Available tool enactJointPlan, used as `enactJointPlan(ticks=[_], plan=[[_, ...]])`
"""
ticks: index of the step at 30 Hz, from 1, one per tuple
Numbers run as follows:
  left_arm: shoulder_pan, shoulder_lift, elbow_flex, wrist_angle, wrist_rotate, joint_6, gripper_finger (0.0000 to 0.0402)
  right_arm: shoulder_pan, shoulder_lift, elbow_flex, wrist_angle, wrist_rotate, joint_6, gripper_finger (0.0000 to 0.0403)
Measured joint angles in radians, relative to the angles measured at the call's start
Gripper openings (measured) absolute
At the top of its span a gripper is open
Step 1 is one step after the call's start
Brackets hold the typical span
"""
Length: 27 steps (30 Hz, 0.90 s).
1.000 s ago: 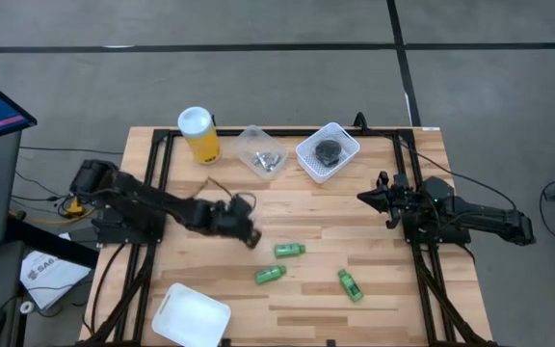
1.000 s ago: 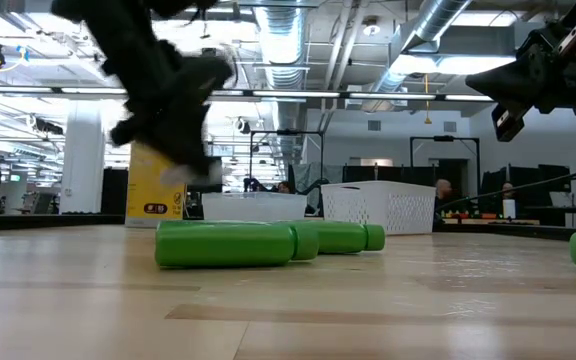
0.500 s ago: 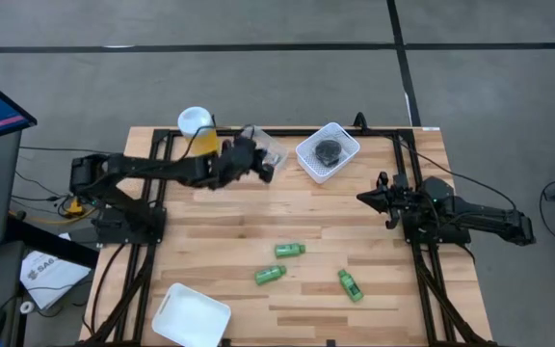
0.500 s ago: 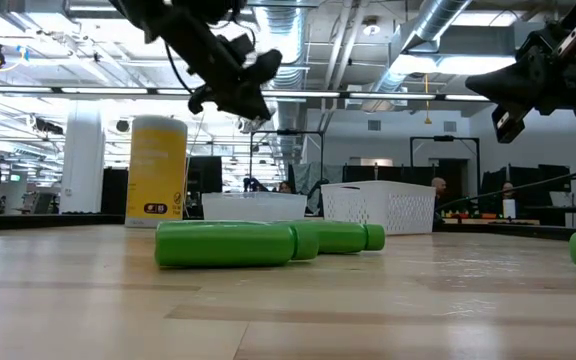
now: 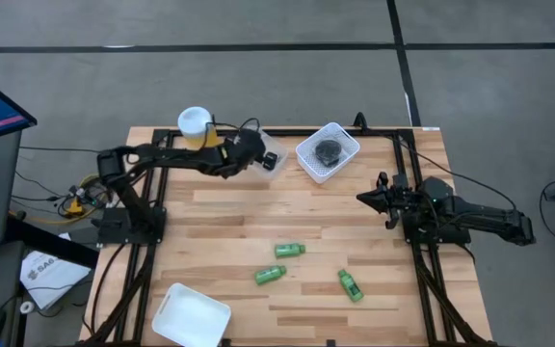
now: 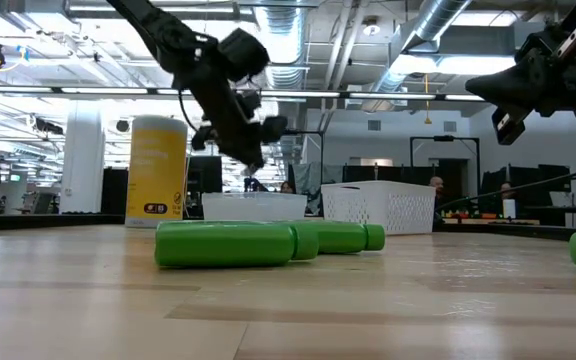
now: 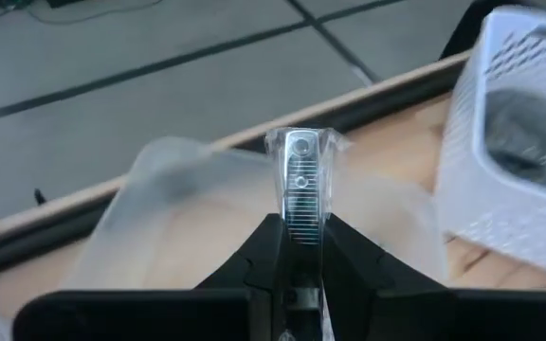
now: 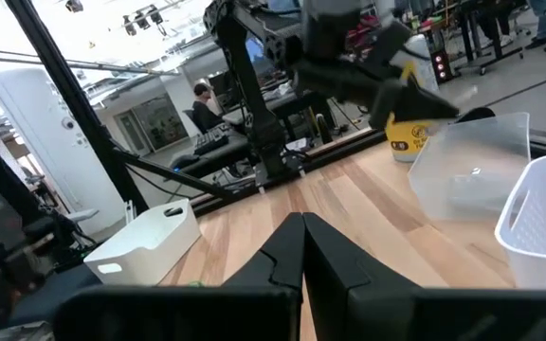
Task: Pick & Place Travel size toiletries
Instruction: Put the silver nail cutter into the transparent bin
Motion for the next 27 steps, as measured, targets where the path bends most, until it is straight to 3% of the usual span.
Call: enactJointPlan(ticks=[11, 22, 27], plan=[[0.014, 0.092, 0.0, -0.004, -0.001, -0.003, 0.0039, 0.0, 0.0, 0.0, -0.005, 0.001, 0.0, 0.0], [0.04, 0.096, 0.0, -0.007, 0.006, -0.003, 0.0054, 0.0, 0.0, 0.0, -0.003, 0.002, 0.0, 0.0], [0.037, 0.096, 0.0, -0.007, 0.006, 0.005, 0.0085, 0.0, 0.0, 0.0, -0.003, 0.002, 0.0, 0.0]])
